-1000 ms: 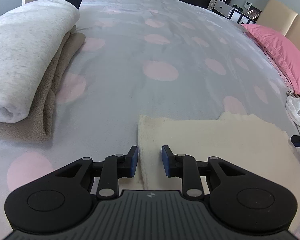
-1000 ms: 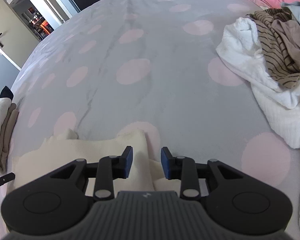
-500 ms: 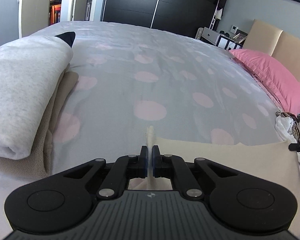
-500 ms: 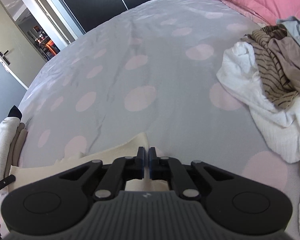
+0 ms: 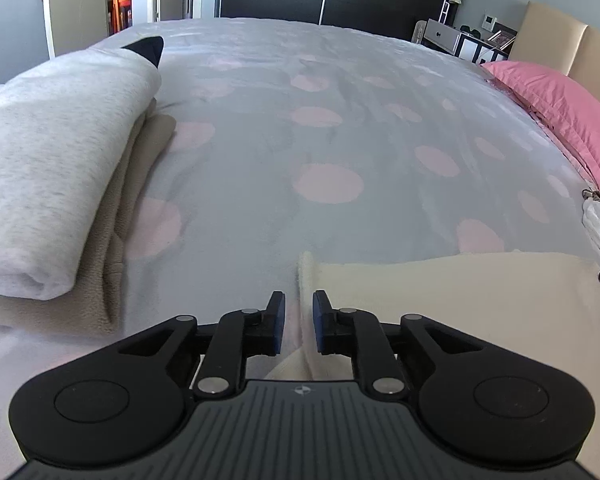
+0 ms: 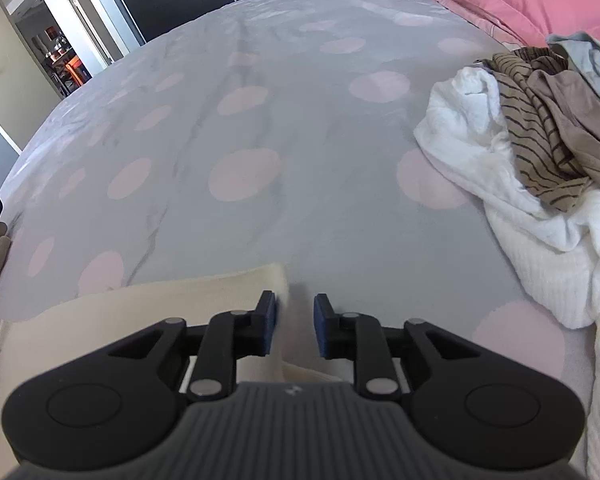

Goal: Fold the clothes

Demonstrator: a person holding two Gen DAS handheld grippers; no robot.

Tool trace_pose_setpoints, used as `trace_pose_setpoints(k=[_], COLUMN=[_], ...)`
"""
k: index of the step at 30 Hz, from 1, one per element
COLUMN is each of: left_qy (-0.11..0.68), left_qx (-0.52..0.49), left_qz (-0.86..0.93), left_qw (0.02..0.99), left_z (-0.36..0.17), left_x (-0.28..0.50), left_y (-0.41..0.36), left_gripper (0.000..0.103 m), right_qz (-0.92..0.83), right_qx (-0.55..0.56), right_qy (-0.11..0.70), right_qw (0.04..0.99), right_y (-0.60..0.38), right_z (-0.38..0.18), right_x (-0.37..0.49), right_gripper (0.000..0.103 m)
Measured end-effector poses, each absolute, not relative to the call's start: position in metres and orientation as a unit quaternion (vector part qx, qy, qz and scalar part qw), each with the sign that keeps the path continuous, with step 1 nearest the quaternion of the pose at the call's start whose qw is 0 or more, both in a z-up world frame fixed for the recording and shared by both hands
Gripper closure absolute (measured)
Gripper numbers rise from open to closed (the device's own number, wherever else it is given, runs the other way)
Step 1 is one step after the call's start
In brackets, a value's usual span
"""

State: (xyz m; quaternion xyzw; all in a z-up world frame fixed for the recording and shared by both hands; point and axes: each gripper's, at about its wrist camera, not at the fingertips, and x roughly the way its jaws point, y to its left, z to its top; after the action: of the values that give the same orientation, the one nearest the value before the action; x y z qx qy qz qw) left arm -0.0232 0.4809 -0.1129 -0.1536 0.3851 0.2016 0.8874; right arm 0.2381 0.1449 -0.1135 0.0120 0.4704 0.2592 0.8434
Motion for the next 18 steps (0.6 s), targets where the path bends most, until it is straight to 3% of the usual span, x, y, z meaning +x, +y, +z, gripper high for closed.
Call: trace_pose_setpoints(k=[6,9,18], left_qy=[0.38,0.385,0.44], left_qx=[-0.12,-0.095,-0.09], left_qz=[0.162,0.142,0.152], left_qw=[0.903,0.907,0.88], left_z=[-0.086,-0.08,-0.116], left_x=[-0.068,-0.088,-0.121], left_y=[0.433,0.404,0.368], left_gripper=[0.091,0.091,0.098], right_qz=[0.286,0.314,0.309], right_qx=[-0.025,-0.054,-0.079], right_qy=[0.449,0.448,0.463], right_qw=[0.846,0.835,0.827], right_y=[0.125,0.117,0.089], right_z=[-0.088,-0.086,-0.114], right_x=[0.183,0.142,0.068], right_gripper=[0.079,0.085,0.092])
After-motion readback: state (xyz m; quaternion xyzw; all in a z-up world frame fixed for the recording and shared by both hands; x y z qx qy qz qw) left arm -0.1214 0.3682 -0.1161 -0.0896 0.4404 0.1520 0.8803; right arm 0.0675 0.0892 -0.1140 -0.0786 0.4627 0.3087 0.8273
